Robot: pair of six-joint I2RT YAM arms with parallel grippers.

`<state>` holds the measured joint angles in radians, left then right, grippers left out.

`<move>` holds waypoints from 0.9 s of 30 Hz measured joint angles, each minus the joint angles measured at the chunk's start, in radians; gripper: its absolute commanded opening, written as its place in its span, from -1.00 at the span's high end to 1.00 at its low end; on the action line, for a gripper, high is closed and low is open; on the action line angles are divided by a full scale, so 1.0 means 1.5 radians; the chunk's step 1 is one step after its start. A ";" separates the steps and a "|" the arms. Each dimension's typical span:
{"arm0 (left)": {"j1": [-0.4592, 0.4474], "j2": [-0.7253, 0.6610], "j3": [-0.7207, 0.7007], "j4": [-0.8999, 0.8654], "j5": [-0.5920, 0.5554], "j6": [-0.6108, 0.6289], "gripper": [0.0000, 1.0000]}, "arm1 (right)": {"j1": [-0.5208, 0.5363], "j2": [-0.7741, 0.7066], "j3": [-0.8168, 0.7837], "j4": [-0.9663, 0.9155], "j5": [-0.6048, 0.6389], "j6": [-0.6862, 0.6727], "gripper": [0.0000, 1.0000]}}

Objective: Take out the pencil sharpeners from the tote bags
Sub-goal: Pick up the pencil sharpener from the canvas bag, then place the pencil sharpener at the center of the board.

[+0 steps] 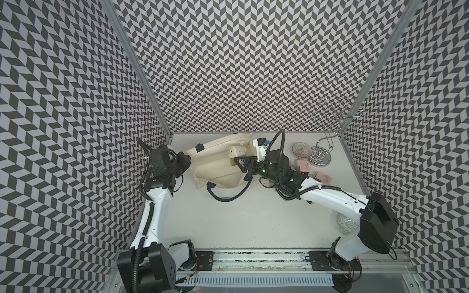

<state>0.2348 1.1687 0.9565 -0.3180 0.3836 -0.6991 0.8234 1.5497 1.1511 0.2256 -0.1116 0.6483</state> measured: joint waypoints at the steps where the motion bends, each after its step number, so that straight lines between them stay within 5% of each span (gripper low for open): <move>1: 0.013 0.013 0.008 0.002 0.010 -0.002 1.00 | -0.005 -0.008 0.000 0.000 -0.004 0.002 0.30; 16: 0.060 0.108 0.092 0.022 0.038 -0.031 1.00 | -0.122 -0.164 -0.130 -0.022 0.026 0.001 0.35; 27: 0.086 0.084 0.083 0.017 0.025 -0.014 1.00 | -0.132 0.050 -0.069 -0.122 0.053 -0.017 0.35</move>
<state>0.3641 1.2942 1.0813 -0.2920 0.4217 -0.7200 0.6250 1.6253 1.0470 0.0433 -0.0322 0.6235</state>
